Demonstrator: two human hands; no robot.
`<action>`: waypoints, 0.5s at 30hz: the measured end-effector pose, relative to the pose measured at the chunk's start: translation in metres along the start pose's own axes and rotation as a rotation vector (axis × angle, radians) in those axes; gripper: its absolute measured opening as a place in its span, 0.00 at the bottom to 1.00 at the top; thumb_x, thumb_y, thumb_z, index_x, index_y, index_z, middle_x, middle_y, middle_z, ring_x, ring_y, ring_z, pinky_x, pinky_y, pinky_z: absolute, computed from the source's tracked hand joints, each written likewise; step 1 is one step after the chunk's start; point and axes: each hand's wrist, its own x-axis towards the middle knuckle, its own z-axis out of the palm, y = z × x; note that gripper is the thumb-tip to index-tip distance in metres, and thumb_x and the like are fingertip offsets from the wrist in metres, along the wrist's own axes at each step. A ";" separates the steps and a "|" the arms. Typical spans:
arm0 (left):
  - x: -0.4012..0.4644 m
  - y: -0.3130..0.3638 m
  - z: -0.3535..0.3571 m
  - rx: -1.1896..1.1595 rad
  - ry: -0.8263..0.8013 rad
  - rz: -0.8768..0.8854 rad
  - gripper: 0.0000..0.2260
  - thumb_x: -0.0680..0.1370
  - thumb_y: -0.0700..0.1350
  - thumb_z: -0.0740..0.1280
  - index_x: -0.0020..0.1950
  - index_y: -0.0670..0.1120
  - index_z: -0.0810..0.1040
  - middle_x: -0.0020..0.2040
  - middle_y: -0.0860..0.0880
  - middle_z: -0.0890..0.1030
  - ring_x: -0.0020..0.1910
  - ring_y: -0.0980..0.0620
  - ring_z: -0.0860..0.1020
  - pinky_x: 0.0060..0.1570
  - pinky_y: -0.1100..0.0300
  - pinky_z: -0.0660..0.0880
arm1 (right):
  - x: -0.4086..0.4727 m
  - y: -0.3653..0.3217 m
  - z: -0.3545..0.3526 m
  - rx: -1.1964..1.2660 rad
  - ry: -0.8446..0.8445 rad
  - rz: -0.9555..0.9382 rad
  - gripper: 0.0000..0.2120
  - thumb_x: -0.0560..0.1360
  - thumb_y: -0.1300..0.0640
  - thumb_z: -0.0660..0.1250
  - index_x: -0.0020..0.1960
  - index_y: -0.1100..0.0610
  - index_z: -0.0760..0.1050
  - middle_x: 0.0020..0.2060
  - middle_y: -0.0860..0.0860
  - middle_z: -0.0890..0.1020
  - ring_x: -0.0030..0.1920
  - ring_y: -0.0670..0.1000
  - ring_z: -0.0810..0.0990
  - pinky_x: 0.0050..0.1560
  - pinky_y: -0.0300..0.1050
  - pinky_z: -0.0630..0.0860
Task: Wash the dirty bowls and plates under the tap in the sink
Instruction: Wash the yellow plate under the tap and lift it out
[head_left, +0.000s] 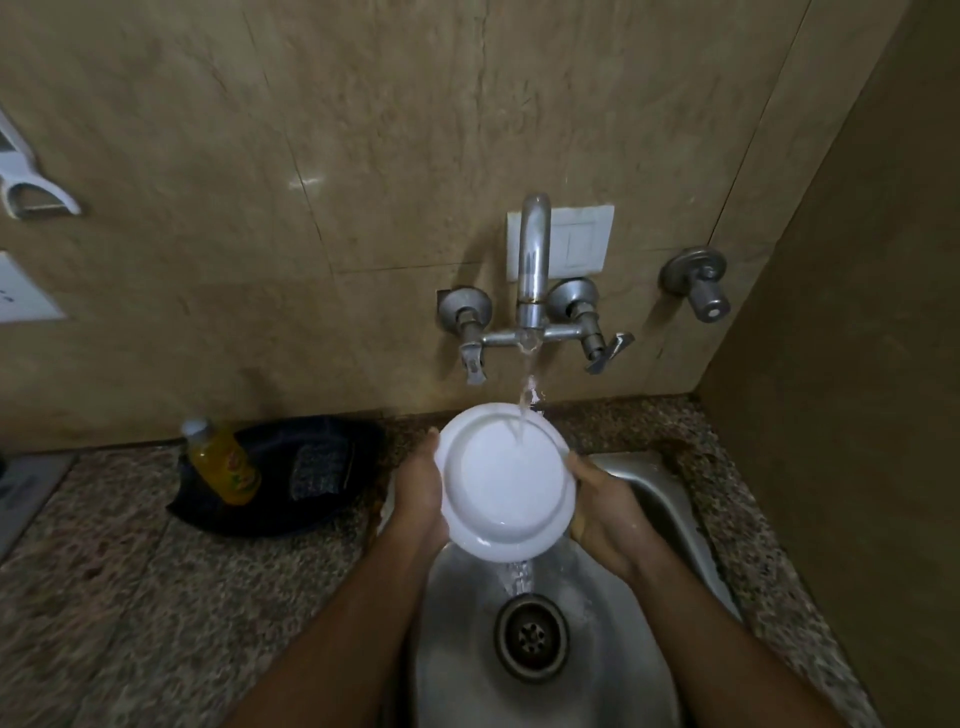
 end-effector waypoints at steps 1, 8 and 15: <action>-0.019 0.010 0.003 -0.023 -0.032 -0.007 0.26 0.67 0.66 0.73 0.52 0.45 0.84 0.54 0.43 0.84 0.54 0.38 0.81 0.57 0.37 0.76 | 0.003 0.000 -0.002 0.049 0.008 0.000 0.18 0.83 0.52 0.58 0.70 0.58 0.72 0.63 0.56 0.80 0.64 0.58 0.78 0.69 0.61 0.70; -0.058 0.042 0.019 0.021 -0.315 0.062 0.22 0.81 0.56 0.61 0.58 0.39 0.81 0.55 0.38 0.84 0.57 0.36 0.80 0.61 0.38 0.74 | 0.007 -0.011 -0.015 -0.084 0.254 0.114 0.16 0.81 0.46 0.61 0.62 0.53 0.79 0.55 0.53 0.85 0.57 0.56 0.81 0.61 0.58 0.76; -0.061 0.036 0.027 0.512 -0.562 0.220 0.13 0.83 0.48 0.61 0.50 0.45 0.83 0.48 0.44 0.86 0.49 0.44 0.83 0.56 0.49 0.77 | -0.004 -0.032 -0.030 -0.010 0.242 0.287 0.30 0.76 0.31 0.55 0.59 0.54 0.79 0.56 0.61 0.82 0.58 0.67 0.79 0.62 0.67 0.74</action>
